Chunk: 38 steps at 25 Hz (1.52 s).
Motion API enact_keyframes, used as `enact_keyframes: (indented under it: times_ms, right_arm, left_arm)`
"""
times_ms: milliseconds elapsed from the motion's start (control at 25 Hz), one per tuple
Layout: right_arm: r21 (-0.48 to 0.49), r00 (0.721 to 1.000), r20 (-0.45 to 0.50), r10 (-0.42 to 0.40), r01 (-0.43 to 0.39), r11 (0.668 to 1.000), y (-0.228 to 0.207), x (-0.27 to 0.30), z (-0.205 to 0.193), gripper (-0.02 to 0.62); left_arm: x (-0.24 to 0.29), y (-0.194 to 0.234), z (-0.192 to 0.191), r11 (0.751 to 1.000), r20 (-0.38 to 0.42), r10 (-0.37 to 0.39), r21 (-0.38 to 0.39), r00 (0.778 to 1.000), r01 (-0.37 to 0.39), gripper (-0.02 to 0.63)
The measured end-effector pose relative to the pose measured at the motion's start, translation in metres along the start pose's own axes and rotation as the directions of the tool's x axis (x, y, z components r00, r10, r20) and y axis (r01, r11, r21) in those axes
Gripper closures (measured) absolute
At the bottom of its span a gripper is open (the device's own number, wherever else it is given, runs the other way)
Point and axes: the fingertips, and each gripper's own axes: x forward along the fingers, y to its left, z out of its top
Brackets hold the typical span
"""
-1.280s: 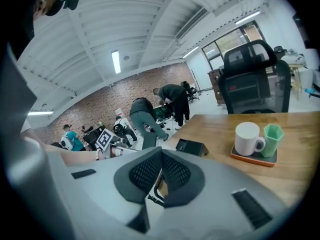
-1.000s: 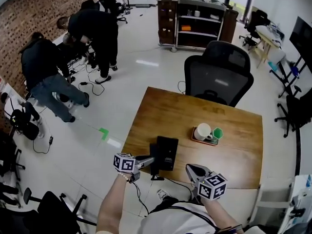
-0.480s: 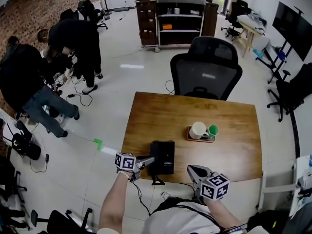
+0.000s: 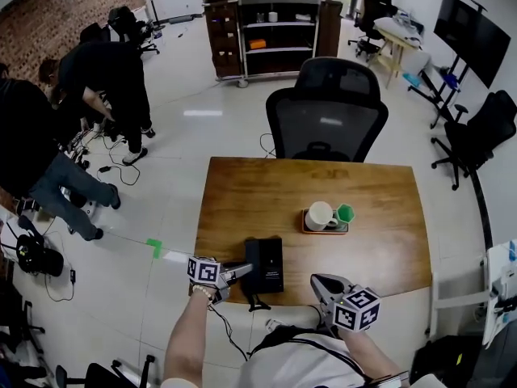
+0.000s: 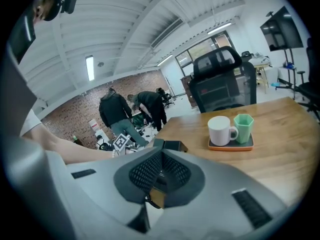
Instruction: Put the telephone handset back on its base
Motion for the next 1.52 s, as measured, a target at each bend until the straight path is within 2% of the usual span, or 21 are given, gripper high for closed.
enact_keyframes:
  times_ms: [160,320,440,560,640,720,800,840,920,1000,1120,1240,1360,1520]
  right_arm:
    - [0.013,1.000,0.004,-0.017,0.017,1.000,-0.005,-0.004,-0.002,0.591]
    - [0.024,1.000,0.006,-0.020,0.020,1.000,-0.009,-0.007,-0.004,0.591]
    - [0.023,1.000,0.003,-0.016,0.016,1.000,-0.011,-0.007,-0.004,0.591]
    - [0.017,1.000,-0.002,-0.002,0.002,1.000,-0.010,-0.004,-0.002,0.591]
    - [0.007,1.000,-0.005,0.013,-0.013,1.000,-0.008,-0.001,0.001,0.591]
    - [-0.005,1.000,-0.005,0.028,-0.028,1.000,-0.006,0.001,0.004,0.591]
    - [-0.019,0.999,-0.009,0.042,-0.042,0.999,-0.005,0.004,0.008,0.591]
    - [-0.027,0.999,-0.012,0.051,-0.051,0.998,-0.004,0.006,0.009,0.591]
    - [-0.042,0.997,-0.018,0.074,-0.075,0.996,-0.001,0.009,0.011,0.591]
    - [-0.056,0.995,-0.023,0.097,-0.098,0.994,0.002,0.010,0.013,0.591]
    - [-0.073,0.991,-0.034,0.126,-0.128,0.989,0.005,0.010,0.015,0.591]
    - [-0.089,0.988,-0.041,0.148,-0.151,0.985,0.002,0.010,0.016,0.591]
    - [-0.103,0.986,-0.035,0.163,-0.166,0.981,-0.003,0.009,0.020,0.592]
    - [-0.116,0.981,-0.048,0.188,-0.193,0.974,-0.008,0.009,0.021,0.592]
  left_arm:
    - [0.002,0.008,-0.003,1.000,-0.018,0.014,0.004,1.000,-0.014,0.538]
    - [-0.001,0.019,-0.005,0.991,-0.025,0.110,0.084,0.994,-0.107,0.509]
    - [-0.002,0.026,-0.006,0.982,-0.014,0.167,0.088,0.986,-0.165,0.443]
    - [-0.004,0.031,-0.005,0.966,0.012,0.238,0.100,0.971,-0.238,0.425]
    - [-0.008,0.032,-0.004,0.940,0.038,0.316,0.125,0.948,-0.319,0.420]
    - [-0.014,0.031,-0.002,0.894,0.071,0.417,0.150,0.906,-0.423,0.424]
    - [-0.026,0.024,0.005,0.835,0.134,0.509,0.160,0.850,-0.526,0.426]
    - [-0.033,0.018,0.008,0.811,0.174,0.542,0.149,0.822,-0.566,0.428]
    - [-0.048,0.001,0.010,0.779,0.245,0.584,0.100,0.774,-0.620,0.474]
    - [-0.062,-0.016,0.006,0.751,0.294,0.619,0.048,0.728,-0.659,0.556]
    - [-0.078,-0.043,-0.006,0.720,0.360,0.656,-0.031,0.664,-0.694,0.606]
    - [-0.085,-0.067,-0.021,0.704,0.431,0.671,-0.117,0.603,-0.700,0.606]
    - [-0.088,-0.089,-0.033,0.679,0.484,0.695,-0.197,0.532,-0.707,0.606]
    - [-0.079,-0.120,-0.040,0.628,0.515,0.724,-0.218,0.458,-0.747,0.606]
